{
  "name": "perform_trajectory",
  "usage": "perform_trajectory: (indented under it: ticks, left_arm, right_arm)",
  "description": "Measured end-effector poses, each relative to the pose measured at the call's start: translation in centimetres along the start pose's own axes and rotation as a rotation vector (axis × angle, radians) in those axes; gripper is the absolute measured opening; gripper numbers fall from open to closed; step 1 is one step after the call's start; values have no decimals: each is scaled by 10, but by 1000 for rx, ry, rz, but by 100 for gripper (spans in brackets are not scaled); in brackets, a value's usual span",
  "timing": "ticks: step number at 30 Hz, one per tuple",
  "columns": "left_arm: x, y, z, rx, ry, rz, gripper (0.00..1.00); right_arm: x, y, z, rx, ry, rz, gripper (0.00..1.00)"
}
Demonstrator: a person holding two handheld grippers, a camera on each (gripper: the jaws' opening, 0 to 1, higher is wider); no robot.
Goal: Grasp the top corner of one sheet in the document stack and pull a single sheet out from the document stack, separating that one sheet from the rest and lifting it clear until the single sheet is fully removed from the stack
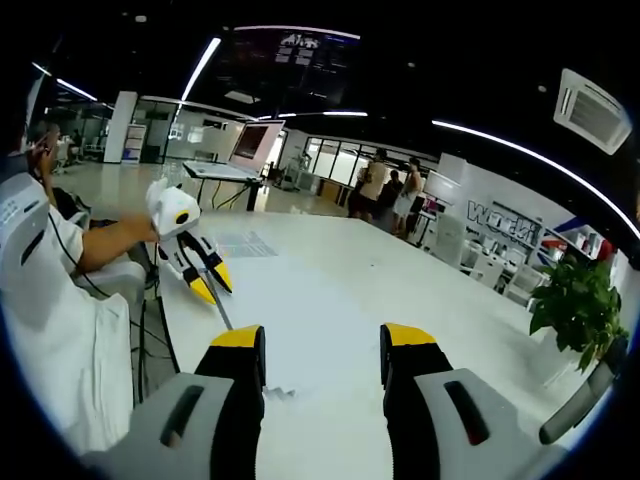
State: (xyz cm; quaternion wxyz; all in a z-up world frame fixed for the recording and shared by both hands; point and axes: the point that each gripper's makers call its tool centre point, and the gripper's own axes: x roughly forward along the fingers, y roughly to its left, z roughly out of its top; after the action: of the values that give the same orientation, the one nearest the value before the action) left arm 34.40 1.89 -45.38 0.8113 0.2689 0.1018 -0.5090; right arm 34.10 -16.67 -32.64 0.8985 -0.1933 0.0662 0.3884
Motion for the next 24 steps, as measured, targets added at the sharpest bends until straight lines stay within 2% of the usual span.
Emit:
perform_trajectory:
  ticks: [3,7,9,13,16,24]
  left_arm:
    - [1,-3,2,1,-13,-12,15]
    - [0,-6,6,4,-28,-27,4]
    - [0,-7,5,4,-21,-28,5]
    - [3,-7,-3,23,17,-18,17]
    - [4,-5,-2,40,10,-2,17]
    - [5,-9,4,40,-8,-8,3]
  right_arm:
    - [0,0,0,-1,1,0,46]
    - [0,0,0,-1,0,-1,46]
    - [0,0,0,0,1,-1,46]
    - [0,1,0,-1,0,1,46]
    - [0,1,-1,-2,3,2,46]
    - [0,1,-2,-2,6,5,46]
